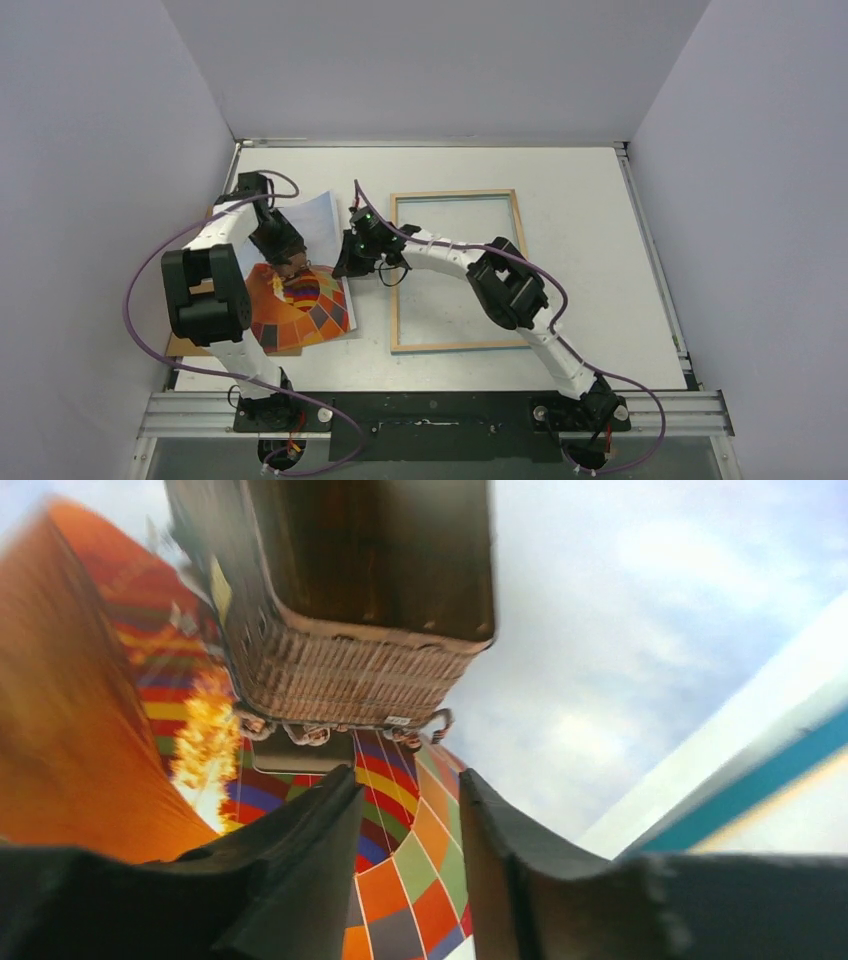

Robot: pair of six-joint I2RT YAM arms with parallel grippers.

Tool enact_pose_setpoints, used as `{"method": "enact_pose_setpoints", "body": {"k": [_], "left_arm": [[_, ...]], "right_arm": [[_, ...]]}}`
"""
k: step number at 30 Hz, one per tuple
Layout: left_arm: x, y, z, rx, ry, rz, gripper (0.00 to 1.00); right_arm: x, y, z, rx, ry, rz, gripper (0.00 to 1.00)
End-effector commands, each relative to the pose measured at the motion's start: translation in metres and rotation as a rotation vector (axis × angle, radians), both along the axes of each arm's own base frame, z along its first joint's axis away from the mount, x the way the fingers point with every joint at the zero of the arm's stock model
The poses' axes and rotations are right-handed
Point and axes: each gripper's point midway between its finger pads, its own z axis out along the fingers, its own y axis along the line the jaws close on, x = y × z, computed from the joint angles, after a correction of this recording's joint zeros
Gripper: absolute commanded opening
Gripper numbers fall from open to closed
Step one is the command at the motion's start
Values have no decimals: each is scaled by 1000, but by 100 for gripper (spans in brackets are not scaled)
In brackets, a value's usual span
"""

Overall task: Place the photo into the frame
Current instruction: Pick up the photo at the center of the board.

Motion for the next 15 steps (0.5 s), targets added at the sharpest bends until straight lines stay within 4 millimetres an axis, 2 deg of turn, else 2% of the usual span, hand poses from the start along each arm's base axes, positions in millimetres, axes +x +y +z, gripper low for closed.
{"method": "enact_pose_setpoints", "body": {"k": [1, 5, 8, 12, 14, 15], "left_arm": [[42, -1, 94, 11, -278, -72, 44], [52, -7, 127, -10, -350, -131, 51], [56, -17, 137, -51, -378, -180, 55], [61, -37, 137, -122, -415, -268, 65], [62, -45, 131, -140, -410, -297, 66], [63, -51, 127, -148, -402, -314, 66]], "right_arm": [[16, -28, 113, -48, -269, 94, 0], [15, -82, 146, -180, -303, 137, 0], [23, -137, 166, -258, -283, 105, 0], [29, -212, 201, -373, -295, 36, 0], [28, -247, 216, -438, -294, -2, 0], [21, -266, 222, -477, -273, -15, 0]]}}
